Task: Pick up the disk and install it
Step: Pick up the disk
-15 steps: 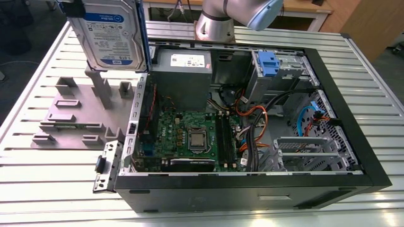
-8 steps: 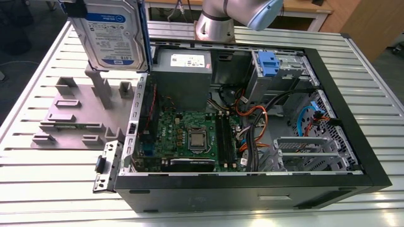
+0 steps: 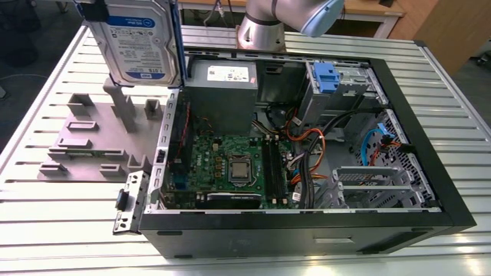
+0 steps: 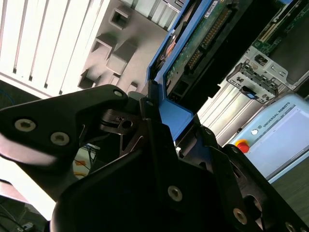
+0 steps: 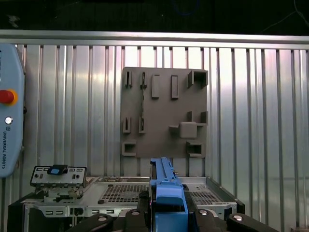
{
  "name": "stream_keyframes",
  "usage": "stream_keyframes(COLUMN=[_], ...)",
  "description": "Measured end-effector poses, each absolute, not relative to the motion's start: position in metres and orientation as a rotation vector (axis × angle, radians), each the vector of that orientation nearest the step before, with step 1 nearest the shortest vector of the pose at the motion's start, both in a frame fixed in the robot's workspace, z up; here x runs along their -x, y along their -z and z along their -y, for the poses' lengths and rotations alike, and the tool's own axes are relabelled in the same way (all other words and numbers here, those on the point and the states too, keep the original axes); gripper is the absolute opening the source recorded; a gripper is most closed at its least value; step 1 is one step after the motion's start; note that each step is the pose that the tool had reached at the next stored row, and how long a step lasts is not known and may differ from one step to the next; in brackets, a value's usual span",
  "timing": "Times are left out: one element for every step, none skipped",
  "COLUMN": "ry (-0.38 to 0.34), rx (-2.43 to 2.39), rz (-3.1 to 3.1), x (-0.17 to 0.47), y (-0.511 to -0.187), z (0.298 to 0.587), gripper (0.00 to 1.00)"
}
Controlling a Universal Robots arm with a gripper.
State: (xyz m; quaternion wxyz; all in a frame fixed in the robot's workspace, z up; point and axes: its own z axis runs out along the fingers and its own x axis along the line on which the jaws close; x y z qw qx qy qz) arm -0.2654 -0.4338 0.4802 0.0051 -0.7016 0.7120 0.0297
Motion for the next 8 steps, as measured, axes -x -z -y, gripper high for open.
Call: stream_keyframes(ry=[-0.093, -0.093, -0.093, -0.093, -0.093, -0.093, -0.093, -0.093], rx=[2.197, 2.197, 2.197, 2.197, 2.197, 2.197, 2.197, 2.197], rz=[-2.23, -2.23, -2.23, -2.23, -2.23, -2.23, -2.23, -2.23], x=[0.2651, 0.2647, 0.2644, 0.264, 0.2634, 0.2629, 0.2624, 0.2622], y=[-0.4802, -0.4802, -0.4802, -0.4802, -0.4802, -0.4803, -0.4802, -0.4802], z=[0.4338, 0.4338, 0.4338, 0.4338, 0.4338, 0.4337, 0.4338, 0.4338], gripper=[0.36, 0.36, 0.36, 0.36, 0.36, 0.36, 0.36, 0.36])
